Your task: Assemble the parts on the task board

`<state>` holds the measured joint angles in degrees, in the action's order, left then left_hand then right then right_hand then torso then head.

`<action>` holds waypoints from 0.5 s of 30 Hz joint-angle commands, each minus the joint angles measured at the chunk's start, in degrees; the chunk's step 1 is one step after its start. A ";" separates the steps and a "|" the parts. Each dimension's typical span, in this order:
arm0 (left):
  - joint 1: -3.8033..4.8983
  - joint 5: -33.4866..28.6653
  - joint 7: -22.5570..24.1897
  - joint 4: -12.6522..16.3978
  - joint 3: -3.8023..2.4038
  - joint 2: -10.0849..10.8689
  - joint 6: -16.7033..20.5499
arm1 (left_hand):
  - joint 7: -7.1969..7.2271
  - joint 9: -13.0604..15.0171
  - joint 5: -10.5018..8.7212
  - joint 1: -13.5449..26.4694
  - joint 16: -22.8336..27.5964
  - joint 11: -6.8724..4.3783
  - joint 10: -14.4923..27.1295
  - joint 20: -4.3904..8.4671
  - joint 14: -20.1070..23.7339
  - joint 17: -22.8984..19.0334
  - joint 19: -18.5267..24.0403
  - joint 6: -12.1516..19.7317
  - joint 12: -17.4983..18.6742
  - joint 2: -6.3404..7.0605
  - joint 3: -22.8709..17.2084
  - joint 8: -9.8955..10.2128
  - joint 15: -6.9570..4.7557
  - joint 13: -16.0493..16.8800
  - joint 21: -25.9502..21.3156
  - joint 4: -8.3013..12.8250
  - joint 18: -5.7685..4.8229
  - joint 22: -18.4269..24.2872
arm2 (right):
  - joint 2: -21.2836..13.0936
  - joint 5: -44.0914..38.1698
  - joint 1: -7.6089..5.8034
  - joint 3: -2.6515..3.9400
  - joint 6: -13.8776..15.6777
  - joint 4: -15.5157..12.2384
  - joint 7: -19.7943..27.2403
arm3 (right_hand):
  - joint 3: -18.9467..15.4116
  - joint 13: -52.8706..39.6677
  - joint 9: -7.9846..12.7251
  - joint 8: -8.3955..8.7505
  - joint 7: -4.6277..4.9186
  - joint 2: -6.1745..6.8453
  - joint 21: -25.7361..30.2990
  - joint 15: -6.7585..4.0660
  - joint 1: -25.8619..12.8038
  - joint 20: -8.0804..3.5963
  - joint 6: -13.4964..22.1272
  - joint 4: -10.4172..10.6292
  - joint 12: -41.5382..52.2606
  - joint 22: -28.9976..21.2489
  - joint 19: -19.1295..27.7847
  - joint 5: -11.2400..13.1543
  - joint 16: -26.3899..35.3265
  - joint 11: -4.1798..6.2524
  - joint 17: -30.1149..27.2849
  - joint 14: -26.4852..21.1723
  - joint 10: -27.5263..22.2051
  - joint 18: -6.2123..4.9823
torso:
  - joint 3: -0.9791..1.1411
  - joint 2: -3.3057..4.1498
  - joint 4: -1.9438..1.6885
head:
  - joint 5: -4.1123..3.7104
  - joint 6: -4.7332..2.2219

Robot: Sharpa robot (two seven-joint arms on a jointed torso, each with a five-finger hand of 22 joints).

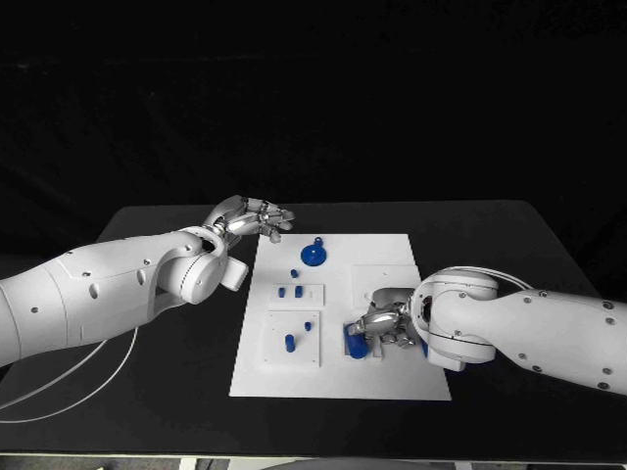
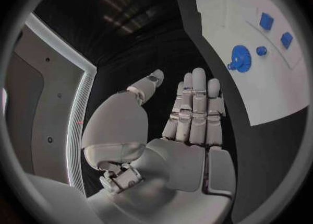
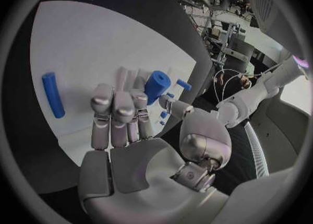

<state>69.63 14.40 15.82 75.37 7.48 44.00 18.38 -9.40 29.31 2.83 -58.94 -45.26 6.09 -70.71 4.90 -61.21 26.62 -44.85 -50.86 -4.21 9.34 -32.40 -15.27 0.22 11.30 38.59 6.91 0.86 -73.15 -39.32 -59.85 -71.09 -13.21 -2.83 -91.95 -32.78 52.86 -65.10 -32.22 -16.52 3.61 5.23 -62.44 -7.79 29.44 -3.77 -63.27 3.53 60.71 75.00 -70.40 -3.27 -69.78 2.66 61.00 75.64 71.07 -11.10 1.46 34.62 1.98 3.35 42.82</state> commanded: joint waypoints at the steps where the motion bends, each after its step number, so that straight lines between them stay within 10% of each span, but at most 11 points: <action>1: 0.05 -0.32 0.31 0.09 -0.05 -0.08 -0.55 | 0.09 -0.09 0.15 0.15 0.24 -0.05 0.41 0.48 -0.41 0.07 -0.23 0.44 0.11 -0.45 0.08 -0.26 0.03 0.08 -0.39 -0.29 0.81 -0.08 | -0.01 -0.74 0.21 -0.15 0.71 0.08 0.41 | -4.00 -0.14 -0.08 -0.18 0.05 2.09 -0.30 -0.60 -2.51 0.32 -0.37 0.46 -0.22 0.37 -0.29 0.49 0.02 0.04 -0.09 -0.19 0.42 -3.90 | 0.00 -0.01 0.00 | -0.05 -0.09; 15: 0.05 -0.32 0.20 0.05 -0.05 0.00 -0.61 | 0.08 -0.10 0.14 0.16 0.28 -0.05 0.43 0.48 -0.41 0.12 -0.24 0.49 0.12 -0.46 0.09 -0.25 0.03 0.08 -0.42 -0.31 0.81 -0.12 | -2.70 -0.41 0.21 -0.12 0.71 -1.72 2.02 | -12.12 -0.60 -0.32 -0.32 -0.20 6.08 0.01 -0.95 -2.92 -0.59 0.11 -1.03 -0.56 0.21 0.37 0.44 -0.04 0.29 -0.13 -0.53 0.18 -3.90 | 0.02 0.00 0.00 | -0.08 -0.16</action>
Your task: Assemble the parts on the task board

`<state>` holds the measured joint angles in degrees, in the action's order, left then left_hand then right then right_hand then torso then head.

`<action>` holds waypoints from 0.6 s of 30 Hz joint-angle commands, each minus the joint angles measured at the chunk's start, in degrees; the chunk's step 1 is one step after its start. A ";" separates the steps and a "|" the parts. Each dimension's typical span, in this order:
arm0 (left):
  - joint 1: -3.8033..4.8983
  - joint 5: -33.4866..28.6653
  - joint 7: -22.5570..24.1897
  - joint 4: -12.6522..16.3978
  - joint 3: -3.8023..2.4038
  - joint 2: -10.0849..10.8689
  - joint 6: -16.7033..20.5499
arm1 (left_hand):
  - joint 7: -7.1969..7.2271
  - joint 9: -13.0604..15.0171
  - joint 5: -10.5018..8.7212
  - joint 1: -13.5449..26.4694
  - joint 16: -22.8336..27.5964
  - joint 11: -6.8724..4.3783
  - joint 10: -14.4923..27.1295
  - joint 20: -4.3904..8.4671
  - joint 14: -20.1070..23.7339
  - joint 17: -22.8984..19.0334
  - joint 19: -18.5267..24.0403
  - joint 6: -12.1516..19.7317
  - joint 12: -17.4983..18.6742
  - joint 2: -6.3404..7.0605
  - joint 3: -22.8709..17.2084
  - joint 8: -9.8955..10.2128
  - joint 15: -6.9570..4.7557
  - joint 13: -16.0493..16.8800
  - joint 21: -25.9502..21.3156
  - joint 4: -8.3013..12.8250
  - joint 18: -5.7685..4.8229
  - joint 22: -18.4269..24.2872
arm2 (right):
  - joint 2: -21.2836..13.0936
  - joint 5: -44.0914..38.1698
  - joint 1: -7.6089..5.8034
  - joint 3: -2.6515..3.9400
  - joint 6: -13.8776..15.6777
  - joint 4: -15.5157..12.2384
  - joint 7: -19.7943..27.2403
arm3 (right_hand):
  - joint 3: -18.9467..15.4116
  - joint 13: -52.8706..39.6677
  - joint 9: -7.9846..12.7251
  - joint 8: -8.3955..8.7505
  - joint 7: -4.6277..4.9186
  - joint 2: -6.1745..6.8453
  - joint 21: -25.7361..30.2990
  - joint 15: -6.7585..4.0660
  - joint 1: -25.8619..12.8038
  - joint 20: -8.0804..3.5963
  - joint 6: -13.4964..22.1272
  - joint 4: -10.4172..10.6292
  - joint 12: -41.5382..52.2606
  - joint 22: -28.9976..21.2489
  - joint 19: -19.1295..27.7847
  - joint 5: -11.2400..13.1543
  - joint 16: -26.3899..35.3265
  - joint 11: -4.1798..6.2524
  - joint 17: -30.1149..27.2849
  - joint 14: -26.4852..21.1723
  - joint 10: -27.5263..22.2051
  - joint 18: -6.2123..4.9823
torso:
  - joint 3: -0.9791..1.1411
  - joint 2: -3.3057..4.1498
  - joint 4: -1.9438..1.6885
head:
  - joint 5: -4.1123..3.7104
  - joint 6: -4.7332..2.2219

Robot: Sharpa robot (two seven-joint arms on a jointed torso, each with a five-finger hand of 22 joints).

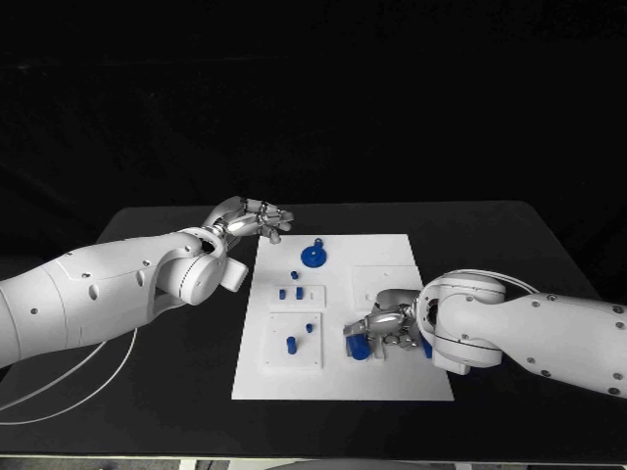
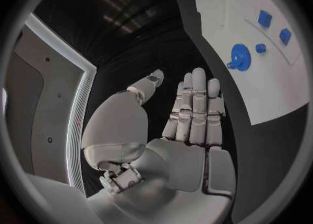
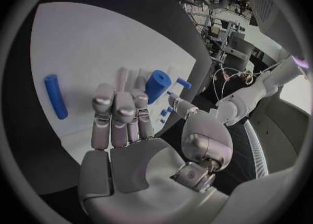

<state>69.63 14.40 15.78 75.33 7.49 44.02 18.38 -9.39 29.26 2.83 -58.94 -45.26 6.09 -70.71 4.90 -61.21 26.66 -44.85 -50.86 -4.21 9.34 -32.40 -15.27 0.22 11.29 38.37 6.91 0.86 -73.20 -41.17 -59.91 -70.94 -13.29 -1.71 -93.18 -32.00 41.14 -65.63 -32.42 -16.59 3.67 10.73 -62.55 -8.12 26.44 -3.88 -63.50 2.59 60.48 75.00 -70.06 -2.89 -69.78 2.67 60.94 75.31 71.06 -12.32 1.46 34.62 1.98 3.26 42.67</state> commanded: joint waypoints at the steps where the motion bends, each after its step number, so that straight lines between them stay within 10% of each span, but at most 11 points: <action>1: 0.05 -0.32 0.22 0.08 -0.05 0.03 -0.63 | 0.08 -0.05 0.14 0.17 0.28 -0.04 0.44 0.48 -0.41 0.08 -0.24 0.49 0.13 -0.46 0.09 -0.25 0.03 0.09 -0.20 -0.32 0.81 -0.07 | -1.28 -0.35 0.05 -0.03 -0.69 -0.84 1.58 | -0.61 -0.09 -0.13 -0.25 -0.26 0.82 0.14 -0.63 0.41 -0.55 0.40 -0.28 -0.36 0.20 0.06 0.05 -0.03 0.29 -0.09 -0.23 0.16 -2.68 | 0.01 -0.02 0.01 | 0.02 -0.03; 10: 0.05 -0.32 0.19 -0.01 -0.04 0.08 -0.64 | 0.08 -0.06 0.14 0.19 0.29 -0.04 0.44 0.48 -0.41 0.10 -0.24 0.51 0.12 -0.45 0.10 -0.25 0.03 0.09 -0.21 -0.34 0.81 -0.08 | -4.96 0.70 -0.29 0.03 1.03 -3.41 6.67 | -2.83 -0.31 -0.27 -0.26 -0.23 1.51 0.25 -0.67 3.03 -0.95 0.77 -2.56 -0.57 0.10 0.20 0.05 0.03 0.26 -0.16 -0.34 0.01 -2.68 | 0.01 -0.02 0.04 | 0.12 -0.18; 18: 0.05 -0.32 0.16 0.05 -0.04 0.10 -0.57 | 0.07 -0.07 0.15 0.20 0.30 -0.05 0.43 0.48 -0.42 0.13 -0.25 0.52 0.12 -0.46 0.11 -0.25 0.03 0.10 -0.23 -0.36 0.81 -0.10 | -6.19 0.43 -0.30 0.03 2.31 -3.55 9.86 | -6.24 -0.62 -0.37 -0.19 0.05 -0.57 0.42 -0.49 11.27 -1.08 1.29 -11.29 -0.67 -0.15 -0.03 -4.23 0.14 0.03 -0.27 -0.30 -0.09 -2.68 | 0.04 0.02 0.02 | 0.30 -0.25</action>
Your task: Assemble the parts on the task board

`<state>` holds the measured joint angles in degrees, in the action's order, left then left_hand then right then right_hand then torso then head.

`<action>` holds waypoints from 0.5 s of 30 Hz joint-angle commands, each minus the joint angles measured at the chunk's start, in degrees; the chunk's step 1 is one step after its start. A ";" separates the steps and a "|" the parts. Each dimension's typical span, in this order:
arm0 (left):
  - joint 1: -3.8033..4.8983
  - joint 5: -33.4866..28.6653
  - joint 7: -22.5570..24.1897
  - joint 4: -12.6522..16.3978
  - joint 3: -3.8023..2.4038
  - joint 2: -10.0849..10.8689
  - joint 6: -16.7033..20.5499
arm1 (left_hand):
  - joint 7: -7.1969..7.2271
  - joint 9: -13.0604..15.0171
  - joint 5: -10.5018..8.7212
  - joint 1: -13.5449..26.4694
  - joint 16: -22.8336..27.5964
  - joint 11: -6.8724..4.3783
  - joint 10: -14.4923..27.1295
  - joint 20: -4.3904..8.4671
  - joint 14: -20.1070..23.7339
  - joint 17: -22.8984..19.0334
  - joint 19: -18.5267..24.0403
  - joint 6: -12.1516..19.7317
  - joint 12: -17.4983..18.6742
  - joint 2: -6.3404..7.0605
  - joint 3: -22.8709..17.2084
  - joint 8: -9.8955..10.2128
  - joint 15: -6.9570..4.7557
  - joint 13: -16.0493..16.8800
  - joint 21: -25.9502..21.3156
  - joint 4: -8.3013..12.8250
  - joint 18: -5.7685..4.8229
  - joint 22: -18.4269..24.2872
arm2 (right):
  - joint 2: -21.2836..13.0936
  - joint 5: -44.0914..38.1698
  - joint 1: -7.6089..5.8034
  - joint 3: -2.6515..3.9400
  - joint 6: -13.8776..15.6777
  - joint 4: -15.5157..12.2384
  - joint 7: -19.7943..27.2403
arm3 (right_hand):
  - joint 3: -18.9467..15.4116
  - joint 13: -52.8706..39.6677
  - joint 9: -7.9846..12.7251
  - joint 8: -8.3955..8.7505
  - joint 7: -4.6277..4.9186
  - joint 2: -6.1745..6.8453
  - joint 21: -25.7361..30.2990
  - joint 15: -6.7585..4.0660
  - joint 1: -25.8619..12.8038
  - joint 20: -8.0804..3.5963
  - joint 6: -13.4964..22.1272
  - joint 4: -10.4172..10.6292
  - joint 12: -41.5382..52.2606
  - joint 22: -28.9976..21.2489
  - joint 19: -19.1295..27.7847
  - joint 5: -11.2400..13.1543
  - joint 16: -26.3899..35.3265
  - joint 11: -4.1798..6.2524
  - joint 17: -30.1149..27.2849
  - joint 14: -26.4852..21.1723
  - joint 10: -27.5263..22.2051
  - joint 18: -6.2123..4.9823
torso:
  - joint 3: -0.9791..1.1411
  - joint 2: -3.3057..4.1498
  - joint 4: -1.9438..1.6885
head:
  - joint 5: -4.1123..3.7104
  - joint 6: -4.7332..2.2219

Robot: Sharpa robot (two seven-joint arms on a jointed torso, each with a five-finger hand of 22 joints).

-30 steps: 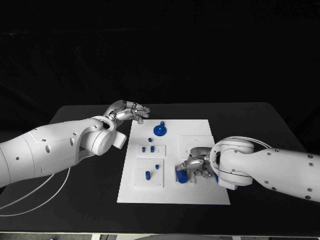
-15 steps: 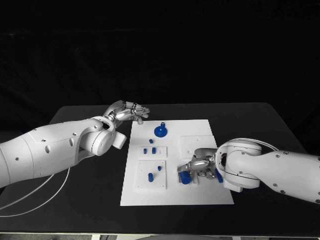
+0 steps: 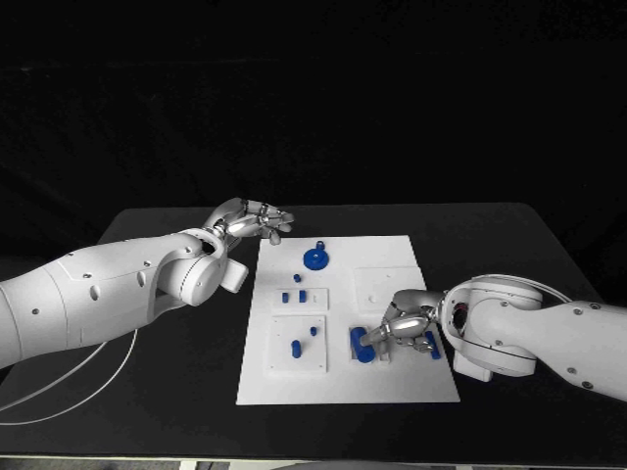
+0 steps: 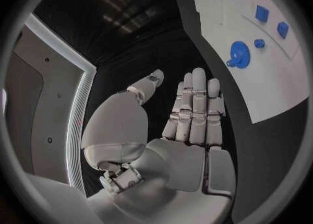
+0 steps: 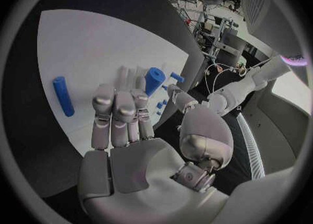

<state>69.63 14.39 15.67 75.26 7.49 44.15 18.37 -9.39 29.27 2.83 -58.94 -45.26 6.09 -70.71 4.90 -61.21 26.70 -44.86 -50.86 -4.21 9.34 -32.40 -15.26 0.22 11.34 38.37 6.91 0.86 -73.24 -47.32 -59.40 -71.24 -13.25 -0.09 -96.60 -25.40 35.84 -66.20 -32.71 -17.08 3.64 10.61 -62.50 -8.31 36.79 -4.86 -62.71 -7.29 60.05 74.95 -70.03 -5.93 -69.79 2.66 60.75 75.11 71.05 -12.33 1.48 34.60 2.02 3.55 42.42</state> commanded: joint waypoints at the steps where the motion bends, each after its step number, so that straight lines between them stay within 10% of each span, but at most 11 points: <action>1: 0.05 -0.32 0.28 0.11 -0.04 -0.05 -0.57 | 0.07 -0.07 0.15 0.20 0.30 -0.05 0.43 0.48 -0.42 0.09 -0.25 0.52 0.12 -0.47 0.10 -0.25 0.02 0.05 -0.23 -0.36 0.81 -0.06 | -0.10 -0.29 0.00 -0.01 0.72 -0.15 3.23 | -1.62 -0.08 -0.06 0.33 0.09 -0.69 0.45 -0.28 1.26 -0.04 0.54 -2.13 -0.28 -0.17 -0.04 -1.49 0.19 0.01 -0.11 -0.11 -0.10 -2.67 | 0.01 0.04 -0.02 | 0.01 0.00; 15: 0.05 -0.32 0.31 0.10 -0.04 -0.05 -0.62 | 0.07 -0.08 0.15 0.16 0.33 -0.06 0.42 0.49 -0.43 0.13 -0.26 0.54 0.11 -0.48 0.09 -0.26 0.02 0.06 -0.26 -0.36 0.82 -0.09 | -0.19 -6.63 0.02 -0.01 -1.59 -0.71 5.50 | -1.81 -0.19 0.35 0.47 0.20 -0.21 0.97 -0.09 13.40 0.57 0.10 -8.66 -0.55 -0.69 -0.57 -1.69 0.51 -0.12 -0.37 0.23 0.24 -2.67 | -0.03 0.04 -0.06 | -0.11 0.07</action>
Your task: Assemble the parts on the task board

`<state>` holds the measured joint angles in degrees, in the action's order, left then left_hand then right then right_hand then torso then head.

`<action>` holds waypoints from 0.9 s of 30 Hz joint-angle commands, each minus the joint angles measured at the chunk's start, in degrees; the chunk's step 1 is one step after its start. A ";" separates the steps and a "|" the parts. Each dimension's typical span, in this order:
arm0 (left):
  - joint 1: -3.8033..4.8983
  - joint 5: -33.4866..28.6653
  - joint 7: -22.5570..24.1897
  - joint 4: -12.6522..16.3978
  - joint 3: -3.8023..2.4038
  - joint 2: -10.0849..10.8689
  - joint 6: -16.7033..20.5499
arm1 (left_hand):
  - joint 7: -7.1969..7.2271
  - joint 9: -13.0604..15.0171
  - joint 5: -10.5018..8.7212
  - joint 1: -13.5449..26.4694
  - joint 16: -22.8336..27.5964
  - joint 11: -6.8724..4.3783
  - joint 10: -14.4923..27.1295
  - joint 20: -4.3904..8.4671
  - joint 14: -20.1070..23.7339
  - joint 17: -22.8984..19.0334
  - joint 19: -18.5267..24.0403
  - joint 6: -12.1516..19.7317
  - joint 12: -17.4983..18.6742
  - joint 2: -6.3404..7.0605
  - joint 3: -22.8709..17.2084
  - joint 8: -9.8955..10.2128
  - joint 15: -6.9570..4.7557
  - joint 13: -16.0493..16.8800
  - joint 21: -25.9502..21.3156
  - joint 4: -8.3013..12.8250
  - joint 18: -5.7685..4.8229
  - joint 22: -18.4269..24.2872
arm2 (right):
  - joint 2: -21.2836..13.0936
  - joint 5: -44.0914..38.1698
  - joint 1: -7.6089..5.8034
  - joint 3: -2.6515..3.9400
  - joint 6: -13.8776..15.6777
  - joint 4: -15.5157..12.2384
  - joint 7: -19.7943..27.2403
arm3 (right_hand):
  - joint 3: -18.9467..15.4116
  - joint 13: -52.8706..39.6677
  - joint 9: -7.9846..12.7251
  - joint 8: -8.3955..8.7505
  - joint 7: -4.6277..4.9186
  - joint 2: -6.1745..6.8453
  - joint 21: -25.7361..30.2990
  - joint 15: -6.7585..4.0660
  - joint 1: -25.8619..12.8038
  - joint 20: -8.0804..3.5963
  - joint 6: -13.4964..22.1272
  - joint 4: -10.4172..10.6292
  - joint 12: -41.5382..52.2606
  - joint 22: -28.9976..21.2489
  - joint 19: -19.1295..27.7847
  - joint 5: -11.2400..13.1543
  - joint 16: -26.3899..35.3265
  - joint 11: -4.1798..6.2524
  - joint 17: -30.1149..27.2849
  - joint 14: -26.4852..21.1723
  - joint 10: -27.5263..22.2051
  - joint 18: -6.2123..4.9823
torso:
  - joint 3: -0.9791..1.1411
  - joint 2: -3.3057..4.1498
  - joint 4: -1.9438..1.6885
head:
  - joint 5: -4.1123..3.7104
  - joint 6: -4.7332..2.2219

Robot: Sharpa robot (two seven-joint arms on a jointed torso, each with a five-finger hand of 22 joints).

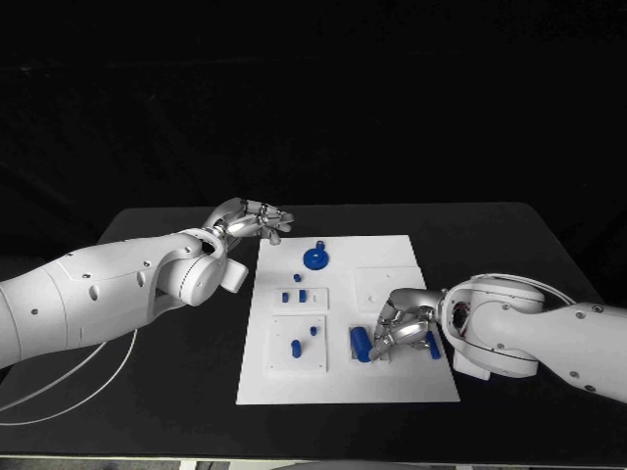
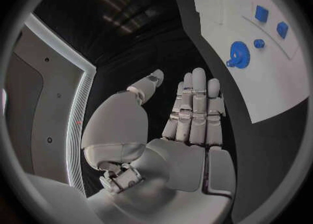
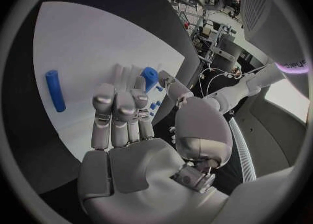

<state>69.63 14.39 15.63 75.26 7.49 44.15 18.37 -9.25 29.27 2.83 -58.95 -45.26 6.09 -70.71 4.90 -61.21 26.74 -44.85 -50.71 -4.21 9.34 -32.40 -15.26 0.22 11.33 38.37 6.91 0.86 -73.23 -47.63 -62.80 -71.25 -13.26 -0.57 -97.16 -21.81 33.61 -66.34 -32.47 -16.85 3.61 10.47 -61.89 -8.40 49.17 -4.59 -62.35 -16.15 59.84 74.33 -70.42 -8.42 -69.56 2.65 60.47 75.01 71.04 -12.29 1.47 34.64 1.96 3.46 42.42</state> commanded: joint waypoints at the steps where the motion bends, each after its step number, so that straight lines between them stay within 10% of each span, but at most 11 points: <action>1: 0.05 -0.32 0.36 0.12 -0.05 -0.04 -0.62 | -0.08 -0.09 0.15 0.16 0.33 -0.06 0.42 0.49 -0.43 0.10 -0.26 0.39 0.11 -0.48 0.09 -0.26 0.02 0.07 -0.26 -0.36 0.82 -0.11 | 0.21 -3.59 0.02 -0.01 -1.25 -0.12 1.91 | 0.78 -0.03 0.17 0.25 0.24 -0.34 0.42 0.02 1.55 0.45 -0.36 0.53 -0.36 -0.12 -0.21 1.57 0.30 -0.10 -0.11 0.35 0.33 -2.71 | -0.02 0.00 0.01 | -0.01 0.06; 17: 0.05 -0.32 0.39 0.15 -0.05 0.02 -0.72 | -0.09 -0.11 0.15 0.38 0.40 -0.05 0.41 0.47 -0.45 0.21 -0.30 0.41 0.09 -0.62 0.13 -0.29 0.03 0.09 -0.34 -0.62 0.80 -0.18 | 2.05 -3.55 0.12 -0.02 -0.54 0.96 -1.80 | 6.09 -0.30 1.13 0.35 -0.08 -4.62 0.41 -0.07 -1.96 1.41 -1.87 9.54 -0.37 0.01 -0.19 4.46 0.23 0.17 -0.14 0.40 1.03 -2.71 | -0.02 0.00 -0.01 | -0.04 0.30; 27: 0.05 -0.32 0.36 0.21 -0.05 0.11 -0.73 | -0.08 -0.12 0.15 0.42 0.43 -0.06 0.40 0.47 -0.45 0.25 -0.30 0.41 0.08 -0.68 0.13 -0.31 0.03 0.09 -0.37 -0.70 0.81 -0.21 | 2.74 -3.68 0.21 -0.02 -1.04 1.14 -3.25 | 7.15 -0.70 1.26 0.28 -0.18 -5.02 0.22 -0.12 -2.60 1.35 -2.17 10.00 0.00 0.20 -0.15 4.21 0.15 0.25 -0.12 0.38 1.37 -2.71 | -0.03 0.03 0.00 | -0.06 0.46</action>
<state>69.63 14.39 15.62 75.31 7.49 44.28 18.32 -9.26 29.22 2.83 -58.65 -45.04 6.09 -70.71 4.90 -61.21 26.94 -44.85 -50.73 -4.21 9.05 -32.25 -15.26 0.22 11.36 38.37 6.45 0.86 -73.35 -45.06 -65.79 -71.10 -13.27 -0.55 -95.99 -24.11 40.41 -67.01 -31.28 -16.85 3.26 5.34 -61.67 -8.16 47.13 -3.47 -63.85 -6.15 59.61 74.44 -70.52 -3.99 -69.56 2.77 60.41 75.26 71.99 -12.78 1.45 34.65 1.94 3.44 42.84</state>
